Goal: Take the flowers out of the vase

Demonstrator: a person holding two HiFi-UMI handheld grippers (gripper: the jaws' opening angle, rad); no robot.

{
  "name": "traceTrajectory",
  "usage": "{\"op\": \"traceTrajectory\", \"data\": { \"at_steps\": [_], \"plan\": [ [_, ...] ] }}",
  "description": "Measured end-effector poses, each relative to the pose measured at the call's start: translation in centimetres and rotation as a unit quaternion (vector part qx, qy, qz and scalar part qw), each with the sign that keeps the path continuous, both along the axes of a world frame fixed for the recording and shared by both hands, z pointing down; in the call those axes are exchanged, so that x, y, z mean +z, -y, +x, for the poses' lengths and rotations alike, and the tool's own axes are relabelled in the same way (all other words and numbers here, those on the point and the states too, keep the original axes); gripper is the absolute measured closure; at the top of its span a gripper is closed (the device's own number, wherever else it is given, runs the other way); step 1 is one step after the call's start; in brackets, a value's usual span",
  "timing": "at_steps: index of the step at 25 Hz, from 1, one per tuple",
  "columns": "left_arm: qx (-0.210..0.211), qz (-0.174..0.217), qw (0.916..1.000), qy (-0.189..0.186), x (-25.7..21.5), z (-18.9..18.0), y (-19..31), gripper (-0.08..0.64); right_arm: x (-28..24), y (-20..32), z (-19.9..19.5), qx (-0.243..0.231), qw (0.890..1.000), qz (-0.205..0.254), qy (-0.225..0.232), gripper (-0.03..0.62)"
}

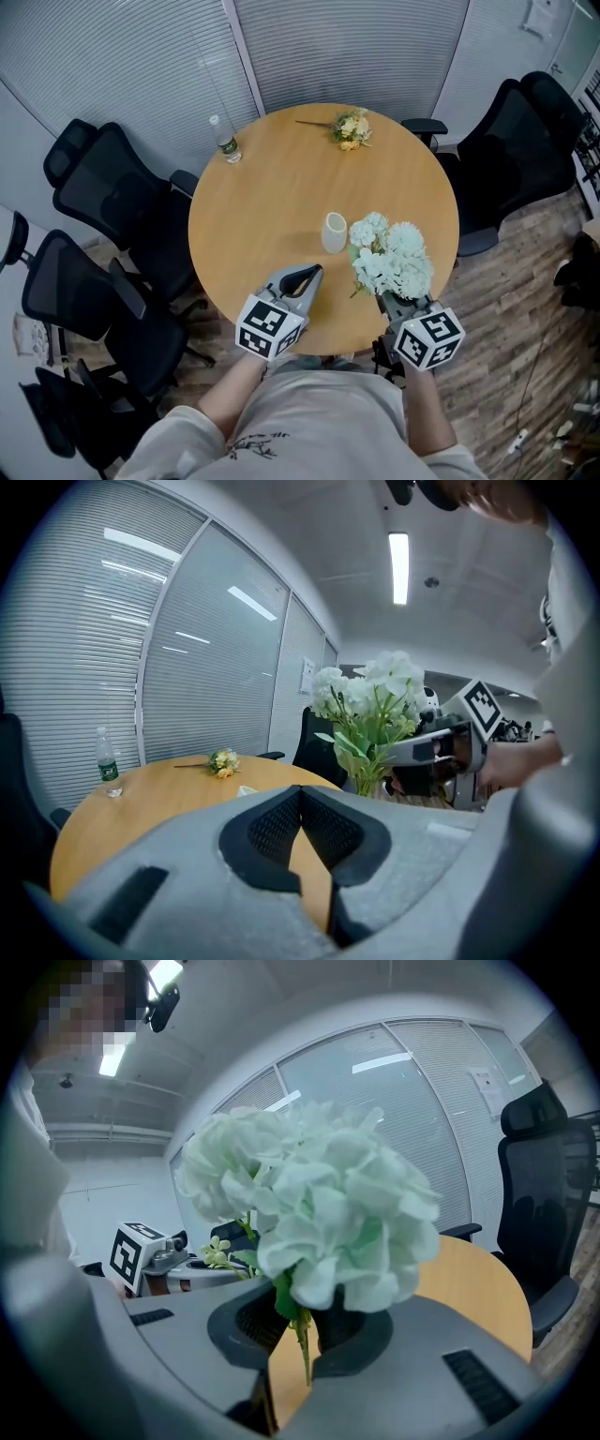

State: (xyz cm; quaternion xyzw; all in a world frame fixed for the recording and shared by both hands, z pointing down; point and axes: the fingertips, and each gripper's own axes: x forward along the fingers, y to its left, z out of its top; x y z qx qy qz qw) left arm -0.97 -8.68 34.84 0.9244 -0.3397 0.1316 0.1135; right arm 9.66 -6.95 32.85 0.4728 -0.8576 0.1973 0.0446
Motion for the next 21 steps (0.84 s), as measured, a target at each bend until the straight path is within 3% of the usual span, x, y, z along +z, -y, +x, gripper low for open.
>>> {"op": "traceTrajectory", "data": {
  "at_steps": [21],
  "plan": [
    [0.003,-0.005,1.0,0.001,-0.13,0.19,0.05,0.551,-0.31,0.22,-0.09,-0.013,1.0,0.002,-0.005,0.545]
  ]
}}
